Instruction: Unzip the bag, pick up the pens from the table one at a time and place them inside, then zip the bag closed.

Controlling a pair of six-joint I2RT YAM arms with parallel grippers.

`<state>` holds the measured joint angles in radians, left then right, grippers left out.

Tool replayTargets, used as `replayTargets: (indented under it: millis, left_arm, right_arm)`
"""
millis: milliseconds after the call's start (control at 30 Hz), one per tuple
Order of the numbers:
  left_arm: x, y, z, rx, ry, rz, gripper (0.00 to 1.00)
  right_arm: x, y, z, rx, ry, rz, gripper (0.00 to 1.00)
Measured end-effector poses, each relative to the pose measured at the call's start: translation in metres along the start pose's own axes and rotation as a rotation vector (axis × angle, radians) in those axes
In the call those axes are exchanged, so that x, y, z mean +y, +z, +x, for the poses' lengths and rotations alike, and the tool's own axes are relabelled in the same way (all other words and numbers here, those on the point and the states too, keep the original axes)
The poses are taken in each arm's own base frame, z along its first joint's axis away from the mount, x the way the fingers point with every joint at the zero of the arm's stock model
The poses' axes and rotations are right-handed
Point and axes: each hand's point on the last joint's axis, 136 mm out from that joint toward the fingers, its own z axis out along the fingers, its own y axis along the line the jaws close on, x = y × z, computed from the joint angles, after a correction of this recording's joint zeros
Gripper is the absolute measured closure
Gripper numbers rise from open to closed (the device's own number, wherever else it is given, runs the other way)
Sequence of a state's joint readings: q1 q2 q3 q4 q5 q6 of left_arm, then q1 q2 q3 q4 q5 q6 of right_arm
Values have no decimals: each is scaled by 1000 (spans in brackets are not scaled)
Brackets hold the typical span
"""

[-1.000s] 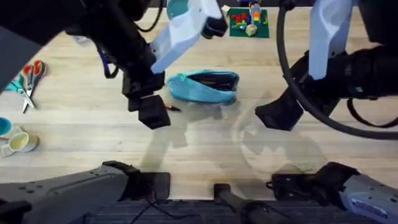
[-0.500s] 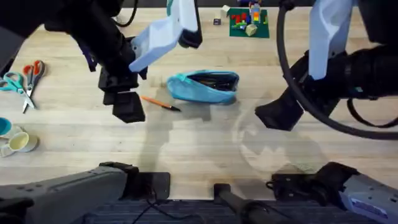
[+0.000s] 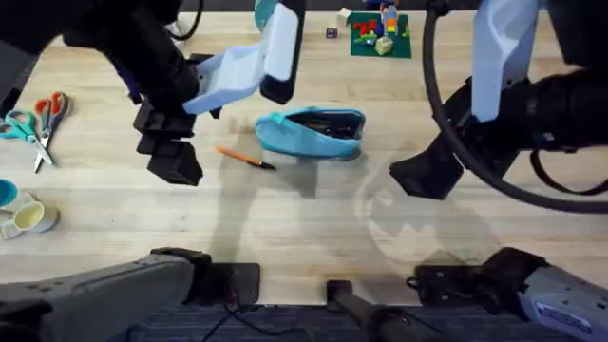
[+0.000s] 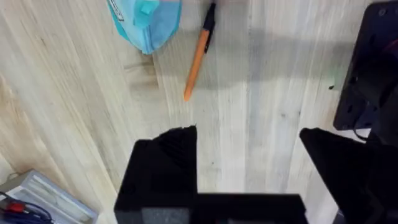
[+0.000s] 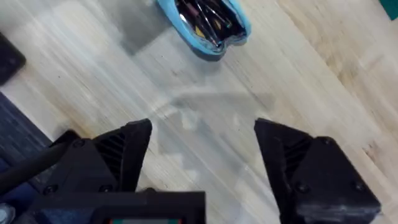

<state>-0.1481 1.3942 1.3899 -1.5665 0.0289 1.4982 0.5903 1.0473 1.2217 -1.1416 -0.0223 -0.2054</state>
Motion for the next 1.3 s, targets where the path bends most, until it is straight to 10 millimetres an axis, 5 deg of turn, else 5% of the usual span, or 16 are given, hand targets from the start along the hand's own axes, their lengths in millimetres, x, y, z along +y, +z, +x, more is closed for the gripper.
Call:
replayTargets:
  millis: [400, 1300]
  left_arm:
    - [29, 31, 14, 17, 56, 64, 6]
    - [33, 108, -6, -118, 132, 157, 2]
  right_arm:
    - [0, 0, 0, 0, 0, 0, 5]
    - [0, 0, 0, 0, 0, 0, 4]
